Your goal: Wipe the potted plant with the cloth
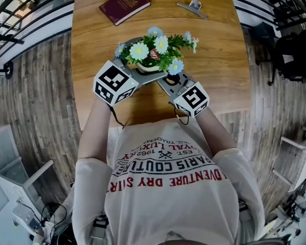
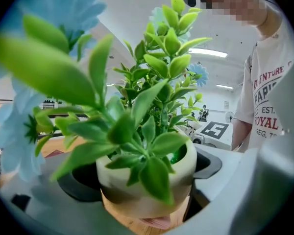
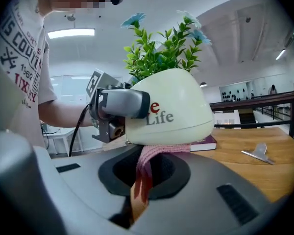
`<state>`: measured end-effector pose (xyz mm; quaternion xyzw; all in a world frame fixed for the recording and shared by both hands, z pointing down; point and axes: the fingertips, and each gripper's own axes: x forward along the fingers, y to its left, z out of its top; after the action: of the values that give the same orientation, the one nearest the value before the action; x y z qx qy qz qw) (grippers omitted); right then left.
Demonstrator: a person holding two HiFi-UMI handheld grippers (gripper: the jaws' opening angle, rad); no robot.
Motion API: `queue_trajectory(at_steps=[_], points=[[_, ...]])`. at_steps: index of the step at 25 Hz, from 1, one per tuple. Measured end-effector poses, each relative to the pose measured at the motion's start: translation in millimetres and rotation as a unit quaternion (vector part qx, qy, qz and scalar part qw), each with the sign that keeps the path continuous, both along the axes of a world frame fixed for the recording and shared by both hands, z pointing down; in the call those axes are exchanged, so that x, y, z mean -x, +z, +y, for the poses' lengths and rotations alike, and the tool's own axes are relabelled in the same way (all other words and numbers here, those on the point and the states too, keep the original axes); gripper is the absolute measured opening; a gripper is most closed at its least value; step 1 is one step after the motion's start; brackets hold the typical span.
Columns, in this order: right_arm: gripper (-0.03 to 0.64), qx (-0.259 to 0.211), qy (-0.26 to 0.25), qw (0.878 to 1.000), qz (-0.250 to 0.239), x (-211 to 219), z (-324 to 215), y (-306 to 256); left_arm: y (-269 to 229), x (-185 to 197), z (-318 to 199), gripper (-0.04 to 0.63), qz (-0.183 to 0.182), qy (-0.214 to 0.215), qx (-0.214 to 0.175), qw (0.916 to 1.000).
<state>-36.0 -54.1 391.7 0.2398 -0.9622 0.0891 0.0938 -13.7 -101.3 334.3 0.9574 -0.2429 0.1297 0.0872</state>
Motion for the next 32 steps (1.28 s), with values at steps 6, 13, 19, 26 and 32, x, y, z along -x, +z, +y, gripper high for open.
queue_trajectory(at_steps=[6,13,19,26,32], points=[[0.035,0.026,-0.013,1.0,-0.008,-4.4,2.4,7.3,8.4,4.4,-6.6,0.522,-0.004,-0.016,-0.002,0.9999],[0.035,0.048,0.003,0.999,-0.01,-23.5,-6.2,15.2,22.4,11.2,-12.7,0.522,-0.024,-0.023,-0.004,0.9994],[0.035,0.058,0.023,0.998,0.005,-37.8,-14.8,24.3,35.0,14.1,-9.1,0.522,-0.029,-0.023,0.005,0.9993],[0.035,0.069,0.044,0.996,0.022,-50.2,-25.7,35.1,48.0,15.4,-5.6,0.522,-0.035,-0.018,0.01,0.9992],[0.035,0.077,0.092,0.991,0.053,-69.7,-43.1,50.9,63.1,15.8,-0.8,0.522,-0.03,-0.01,0.01,0.9995]])
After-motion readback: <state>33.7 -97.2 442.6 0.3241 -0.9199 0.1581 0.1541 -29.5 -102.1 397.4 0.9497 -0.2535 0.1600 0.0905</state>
